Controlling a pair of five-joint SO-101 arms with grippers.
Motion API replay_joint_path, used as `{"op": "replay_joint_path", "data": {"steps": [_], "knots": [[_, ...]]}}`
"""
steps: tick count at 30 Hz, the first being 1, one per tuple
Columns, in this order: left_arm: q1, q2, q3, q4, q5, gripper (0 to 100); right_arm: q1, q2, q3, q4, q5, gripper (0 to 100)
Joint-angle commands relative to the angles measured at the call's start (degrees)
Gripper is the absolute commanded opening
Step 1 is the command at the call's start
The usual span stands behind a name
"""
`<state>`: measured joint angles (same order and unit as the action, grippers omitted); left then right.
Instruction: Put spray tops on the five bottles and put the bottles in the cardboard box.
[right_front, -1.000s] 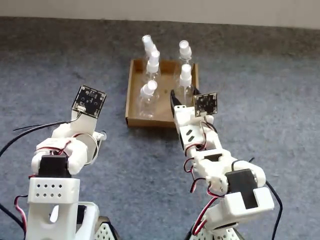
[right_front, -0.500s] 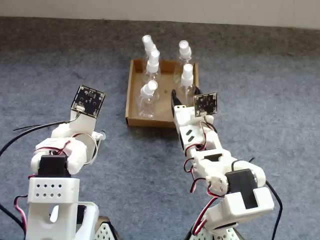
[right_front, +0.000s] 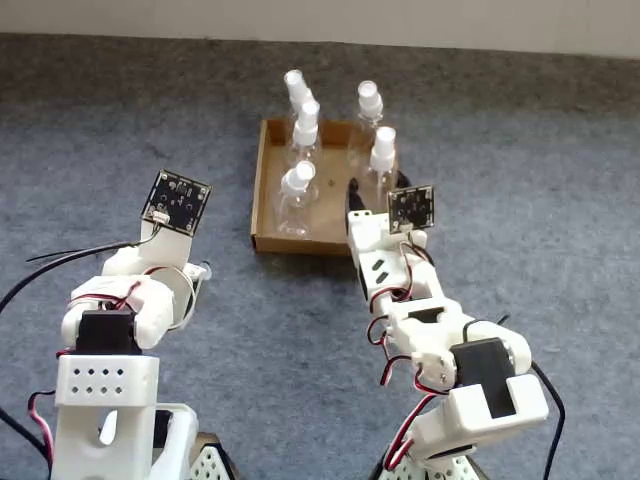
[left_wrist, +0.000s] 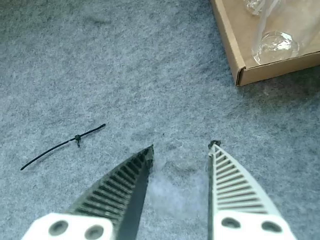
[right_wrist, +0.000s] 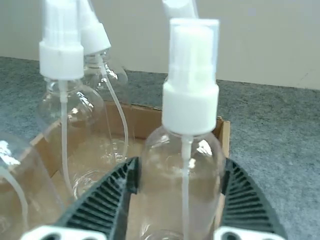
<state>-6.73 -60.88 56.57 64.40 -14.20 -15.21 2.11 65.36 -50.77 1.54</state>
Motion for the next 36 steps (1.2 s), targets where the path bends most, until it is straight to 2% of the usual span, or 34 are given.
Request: {"op": "replay_joint_path", "data": {"steps": [1, 10, 13, 16, 22, 26, 34, 36], "knots": [[-0.31, -0.92, -0.66, -1.05, 0.62, 17, 0.57, -0.48, -2.59, -1.10, 0.44, 22.8], [-0.22, -0.92, -0.75, -1.05, 0.62, 17, 0.57, -0.48, -2.77, -1.01, 0.44, 23.4], [-0.22, -0.92, -0.75, -1.23, 0.62, 17, 0.57, -0.48, -3.03, -0.84, 0.44, 28.1], [-0.22, -0.75, -0.48, -2.11, 0.62, 17, 0.57, -0.57, -3.03, 3.74, 0.53, 32.7], [-0.22, -0.84, -0.48, -2.29, 0.62, 17, 0.66, -6.11, -3.12, 7.69, 0.53, 33.3], [-0.22, -0.84, -0.48, -2.20, 0.62, 17, 0.66, -11.91, -3.12, 17.36, 0.53, 33.3], [-0.22, -0.84, -0.48, -2.02, 0.62, 17, 0.57, -18.33, -3.03, 19.38, 0.44, 33.3], [-0.22, -0.84, -0.48, -1.93, 0.62, 17, 0.57, -19.21, -3.21, 22.64, 0.44, 33.3]]}}
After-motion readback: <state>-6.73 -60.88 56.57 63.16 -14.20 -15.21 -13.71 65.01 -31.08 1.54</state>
